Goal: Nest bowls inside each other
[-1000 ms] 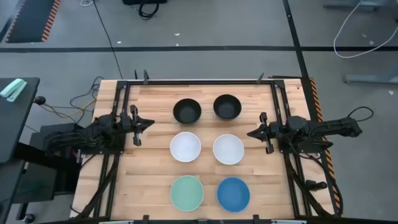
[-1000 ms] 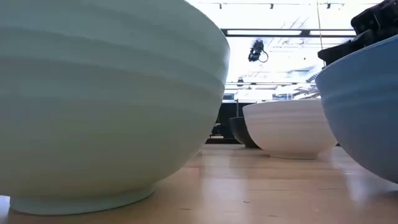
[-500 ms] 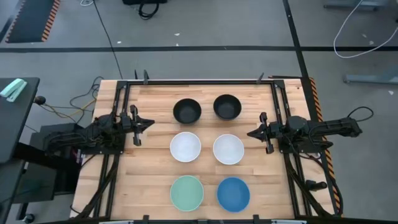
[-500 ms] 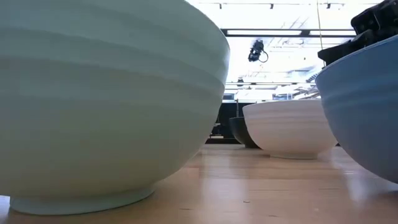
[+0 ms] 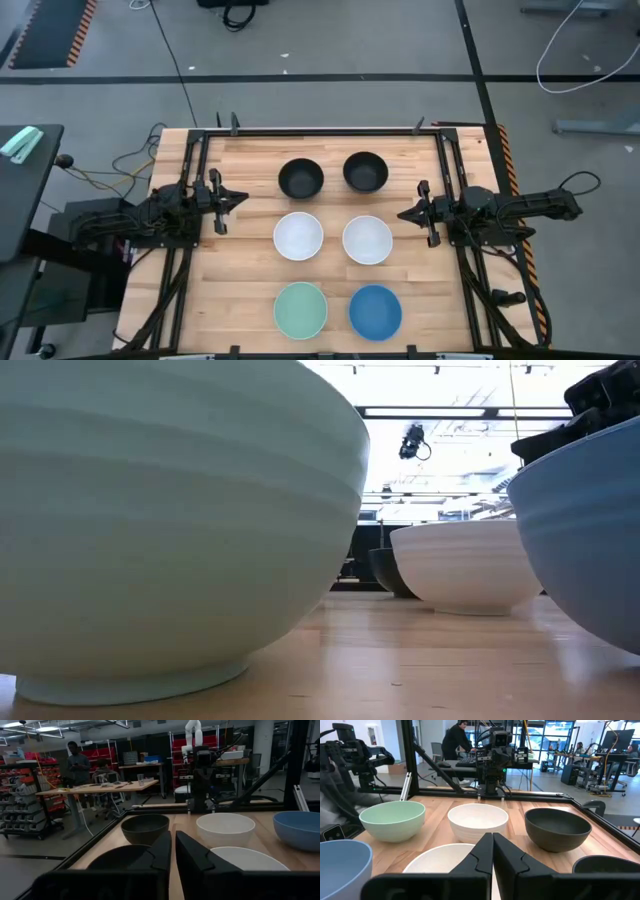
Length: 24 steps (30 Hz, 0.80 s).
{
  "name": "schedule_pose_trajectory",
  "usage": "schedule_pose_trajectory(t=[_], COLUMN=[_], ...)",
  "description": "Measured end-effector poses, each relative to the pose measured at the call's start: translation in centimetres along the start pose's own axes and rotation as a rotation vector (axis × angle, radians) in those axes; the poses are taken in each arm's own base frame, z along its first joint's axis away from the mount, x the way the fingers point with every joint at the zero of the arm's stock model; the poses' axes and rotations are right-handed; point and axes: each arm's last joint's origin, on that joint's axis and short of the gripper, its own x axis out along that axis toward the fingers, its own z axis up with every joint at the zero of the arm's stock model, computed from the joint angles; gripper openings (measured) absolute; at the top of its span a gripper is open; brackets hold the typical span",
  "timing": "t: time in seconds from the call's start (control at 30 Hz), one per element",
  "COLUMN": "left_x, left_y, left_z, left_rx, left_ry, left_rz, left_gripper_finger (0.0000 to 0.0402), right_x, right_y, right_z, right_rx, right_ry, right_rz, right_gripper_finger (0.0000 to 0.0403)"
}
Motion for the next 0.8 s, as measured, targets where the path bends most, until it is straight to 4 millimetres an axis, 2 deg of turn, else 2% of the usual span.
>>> schedule_pose_trajectory(t=[0.33, 0.8], left_x=[0.0, 0.0], left_y=[0.0, 0.0], left_z=[0.0, 0.01], left_rx=[0.0, 0.0], left_ry=[0.0, 0.0], left_rz=[0.0, 0.0], left_gripper_finger=[0.0025, 0.0032], right_x=[0.0, 0.0], right_y=[0.0, 0.0], right_z=[0.01, 0.01], right_rx=[0.0, 0.0], right_ry=[0.0, 0.0], right_rz=[0.0, 0.0], right_gripper_finger=[0.0017, 0.0017])
